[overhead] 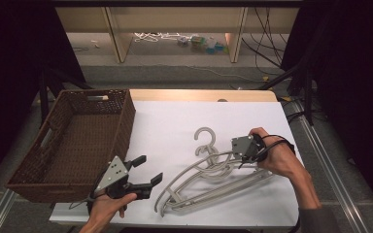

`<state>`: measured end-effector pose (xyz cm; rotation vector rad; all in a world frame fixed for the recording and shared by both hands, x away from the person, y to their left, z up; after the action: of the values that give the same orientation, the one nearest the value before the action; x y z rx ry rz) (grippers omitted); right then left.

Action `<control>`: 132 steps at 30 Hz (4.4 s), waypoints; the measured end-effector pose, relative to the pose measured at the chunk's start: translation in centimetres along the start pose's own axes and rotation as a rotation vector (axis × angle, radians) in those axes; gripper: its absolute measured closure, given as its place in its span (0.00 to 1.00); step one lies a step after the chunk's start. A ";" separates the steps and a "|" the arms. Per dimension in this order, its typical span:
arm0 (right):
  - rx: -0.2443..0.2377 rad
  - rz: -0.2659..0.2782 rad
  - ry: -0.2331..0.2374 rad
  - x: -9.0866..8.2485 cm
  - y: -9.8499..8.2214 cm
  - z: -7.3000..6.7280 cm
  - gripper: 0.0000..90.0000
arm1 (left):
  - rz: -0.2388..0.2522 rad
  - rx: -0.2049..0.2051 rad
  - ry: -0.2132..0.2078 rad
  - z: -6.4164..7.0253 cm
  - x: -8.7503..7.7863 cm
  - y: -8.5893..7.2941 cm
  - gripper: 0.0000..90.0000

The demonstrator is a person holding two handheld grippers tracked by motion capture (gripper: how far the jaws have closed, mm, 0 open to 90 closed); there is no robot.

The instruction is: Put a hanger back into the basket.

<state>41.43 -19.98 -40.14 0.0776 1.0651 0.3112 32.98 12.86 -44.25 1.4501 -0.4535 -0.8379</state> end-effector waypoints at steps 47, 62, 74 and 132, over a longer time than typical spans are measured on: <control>-0.049 0.062 -0.063 -2.3 2.9 -0.1 0.91 | -0.399 0.120 -0.225 3.8 10.7 4.4 0.89; 0.253 0.206 -0.220 -3.8 3.8 0.8 0.48 | -0.382 0.078 -0.145 0.9 7.0 5.2 0.91; 0.670 0.437 -0.301 -3.9 1.3 -0.2 0.29 | -0.311 0.006 -0.067 -1.8 4.6 6.8 0.91; 0.882 0.479 -0.241 -0.5 -1.4 -4.3 0.20 | -0.236 -0.001 0.355 -18.8 -10.0 12.9 0.91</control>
<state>37.79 -21.81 -42.11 1.1441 0.8657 0.2311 43.02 31.79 -31.64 1.6321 -0.0138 -0.7424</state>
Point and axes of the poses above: each handheld gripper's, and its own axes: x roughly forward along the jaws, y roughly out of its top, z roughly to its right, the point moved 4 cm from there along x, roughly forward along the jaws
